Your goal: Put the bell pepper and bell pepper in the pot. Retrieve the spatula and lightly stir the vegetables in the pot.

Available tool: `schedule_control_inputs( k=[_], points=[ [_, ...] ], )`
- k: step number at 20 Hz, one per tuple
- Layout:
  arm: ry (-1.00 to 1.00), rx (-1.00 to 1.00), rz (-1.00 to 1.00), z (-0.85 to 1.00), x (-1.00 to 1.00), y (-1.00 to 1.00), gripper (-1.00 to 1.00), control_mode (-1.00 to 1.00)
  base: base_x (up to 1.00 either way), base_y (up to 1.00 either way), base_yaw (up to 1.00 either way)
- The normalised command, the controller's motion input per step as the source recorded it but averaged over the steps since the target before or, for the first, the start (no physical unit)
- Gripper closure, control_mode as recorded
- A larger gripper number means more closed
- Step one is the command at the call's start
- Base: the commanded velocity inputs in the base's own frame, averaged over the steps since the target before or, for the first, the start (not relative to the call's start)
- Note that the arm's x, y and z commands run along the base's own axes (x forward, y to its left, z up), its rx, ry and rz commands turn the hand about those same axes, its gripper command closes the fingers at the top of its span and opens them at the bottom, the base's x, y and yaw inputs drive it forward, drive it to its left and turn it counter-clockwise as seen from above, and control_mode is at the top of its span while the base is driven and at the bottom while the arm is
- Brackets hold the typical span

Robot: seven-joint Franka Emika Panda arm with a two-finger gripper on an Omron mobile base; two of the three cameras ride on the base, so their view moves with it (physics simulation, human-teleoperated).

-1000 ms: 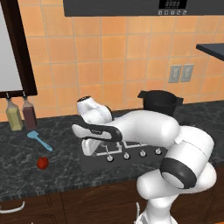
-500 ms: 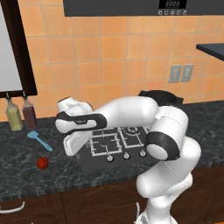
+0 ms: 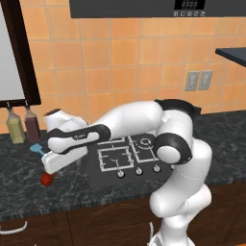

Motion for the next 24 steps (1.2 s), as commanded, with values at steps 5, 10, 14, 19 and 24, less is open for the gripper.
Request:
schedule_control_inputs(
  k=[5, 10, 14, 19, 24],
  points=[
    [-0.19, 0.0, -0.51, -0.09, 0.13, 0.59, -1.0, -1.0, 0.0, 0.0, 0.0],
    [-0.23, 0.0, -0.55, -0.25, 0.25, 0.31, -1.0, -1.0, 0.0, 0.0, 0.0],
    [-0.07, 0.01, -0.4, -0.16, 0.04, 0.36, -1.0, -1.0, 0.0, 0.0, 0.0],
    [0.01, 0.0, -0.08, -0.04, 0.12, 0.27, -1.0, -1.0, 0.0, 0.0, 0.0],
    [0.0, 0.0, 0.0, -0.34, 0.25, 0.01, -1.0, -1.0, 0.0, 0.0, 0.0]
  ],
)
